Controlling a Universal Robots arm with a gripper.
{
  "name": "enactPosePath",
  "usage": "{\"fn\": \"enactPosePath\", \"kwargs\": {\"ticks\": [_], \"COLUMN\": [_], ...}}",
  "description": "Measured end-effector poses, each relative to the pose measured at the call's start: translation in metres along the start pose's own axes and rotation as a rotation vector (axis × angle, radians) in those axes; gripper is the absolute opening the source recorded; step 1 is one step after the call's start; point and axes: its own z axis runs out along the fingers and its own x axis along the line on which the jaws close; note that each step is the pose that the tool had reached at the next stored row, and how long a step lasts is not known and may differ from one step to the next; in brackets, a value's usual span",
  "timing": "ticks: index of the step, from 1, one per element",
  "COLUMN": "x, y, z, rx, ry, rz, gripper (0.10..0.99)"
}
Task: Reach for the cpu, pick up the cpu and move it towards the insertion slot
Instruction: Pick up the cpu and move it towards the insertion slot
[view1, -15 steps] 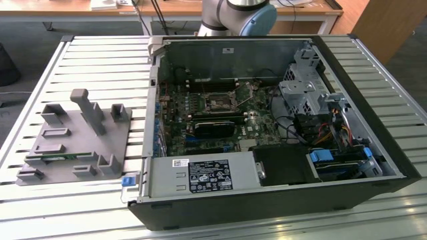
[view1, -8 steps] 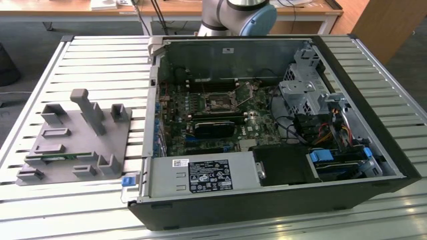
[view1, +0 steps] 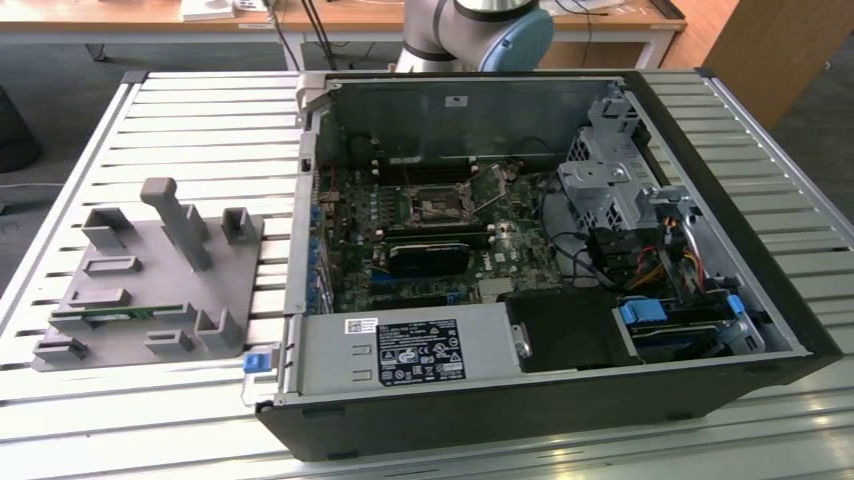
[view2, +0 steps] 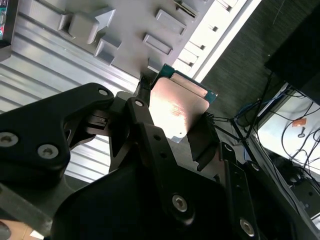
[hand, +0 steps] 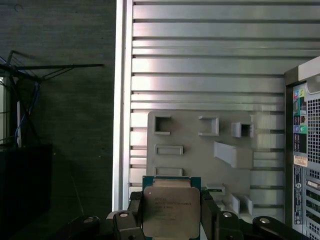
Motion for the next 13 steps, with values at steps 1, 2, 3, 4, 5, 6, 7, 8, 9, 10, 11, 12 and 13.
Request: {"fn": "enactPosePath", "kwargs": {"ticks": [1, 2, 3, 4, 5, 6, 7, 8, 9, 10, 11, 12, 13], "x": [0.0000, 0.0001, 0.0001, 0.0002, 0.0002, 0.0002, 0.0003, 0.0003, 0.0004, 0.0004, 0.0005, 0.0005, 0.0005], "y": [0.0001, 0.0002, 0.0003, 0.0004, 0.0005, 0.0006, 0.0007, 0.0008, 0.0009, 0.0010, 0.0011, 0.0012, 0.0013], "z": [-0.0016, -0.0029, -0.0043, -0.0057, -0.0070, -0.0084, -0.0099, -0.0113, -0.0126, -0.0140, -0.0155, -0.0168, -0.0182], "rx": [0.000, 0.000, 0.000, 0.000, 0.000, 0.000, 0.000, 0.000, 0.000, 0.000, 0.000, 0.000, 0.000], "ry": [0.0001, 0.0001, 0.0000, 0.0000, -0.0001, -0.0001, 0.0000, 0.0000, 0.0001, 0.0000, 0.0000, 0.0000, 0.0000], "rz": [0.000, 0.000, 0.000, 0.000, 0.000, 0.000, 0.000, 0.000, 0.000, 0.000, 0.000, 0.000, 0.000], "gripper": [0.545, 0.545, 0.545, 0.545, 0.545, 0.545, 0.545, 0.545, 0.545, 0.545, 0.545, 0.545, 0.545]}}
